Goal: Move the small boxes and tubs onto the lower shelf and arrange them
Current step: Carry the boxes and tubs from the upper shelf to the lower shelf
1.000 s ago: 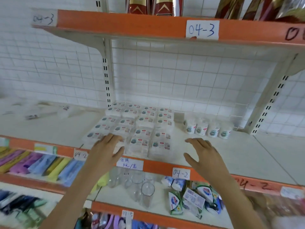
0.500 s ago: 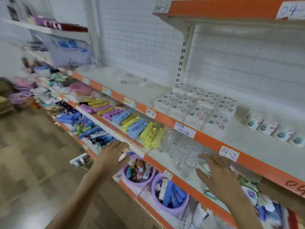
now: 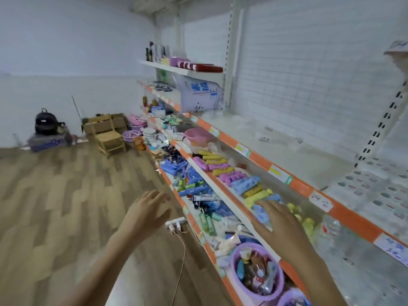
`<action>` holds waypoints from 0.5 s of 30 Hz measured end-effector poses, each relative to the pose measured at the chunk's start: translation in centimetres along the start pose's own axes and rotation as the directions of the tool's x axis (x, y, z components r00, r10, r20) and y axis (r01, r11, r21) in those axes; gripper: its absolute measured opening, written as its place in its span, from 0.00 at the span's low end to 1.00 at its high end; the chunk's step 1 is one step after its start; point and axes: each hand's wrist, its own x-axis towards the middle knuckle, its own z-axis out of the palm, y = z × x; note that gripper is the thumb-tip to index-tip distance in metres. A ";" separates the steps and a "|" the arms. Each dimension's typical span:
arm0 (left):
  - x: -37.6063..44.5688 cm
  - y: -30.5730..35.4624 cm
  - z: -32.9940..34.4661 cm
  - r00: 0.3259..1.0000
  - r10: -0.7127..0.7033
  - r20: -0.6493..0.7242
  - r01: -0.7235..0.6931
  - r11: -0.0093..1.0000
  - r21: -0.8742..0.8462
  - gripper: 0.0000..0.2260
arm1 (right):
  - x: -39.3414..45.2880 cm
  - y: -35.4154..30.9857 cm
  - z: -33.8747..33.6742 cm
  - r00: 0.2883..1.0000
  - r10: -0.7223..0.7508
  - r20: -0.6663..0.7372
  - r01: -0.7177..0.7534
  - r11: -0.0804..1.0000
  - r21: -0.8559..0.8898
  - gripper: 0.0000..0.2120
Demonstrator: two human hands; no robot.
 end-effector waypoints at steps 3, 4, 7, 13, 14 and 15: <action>2.9 -3.9 -0.9 1.000 0.006 -0.007 -0.006 1.000 0.015 0.18 | 4.5 -3.0 2.0 1.000 -0.027 -0.008 0.027 0.999 0.037 0.20; 4.0 -5.0 -1.0 1.000 0.017 -0.016 -0.016 1.000 0.023 0.16 | 5.8 -3.8 2.5 0.999 -0.029 -0.014 0.029 0.999 0.044 0.20; 7.5 -7.8 -0.9 0.999 0.027 -0.025 -0.027 1.000 0.000 0.11 | 9.7 -5.2 4.1 0.999 -0.032 -0.010 0.032 0.999 0.033 0.20; 15.3 -10.5 1.0 0.995 0.088 -0.047 -0.090 0.995 -0.032 0.13 | 17.3 -5.0 6.4 1.000 -0.014 0.013 0.014 1.000 0.002 0.24; 16.9 -10.8 1.5 0.994 0.102 -0.050 -0.103 0.994 -0.028 0.13 | 18.6 -4.5 6.7 1.000 -0.020 0.004 0.020 1.000 0.006 0.24; 18.5 -11.0 2.2 0.993 0.111 -0.046 -0.112 0.993 -0.027 0.14 | 20.1 -3.9 6.9 1.000 -0.026 -0.001 0.026 1.000 0.005 0.24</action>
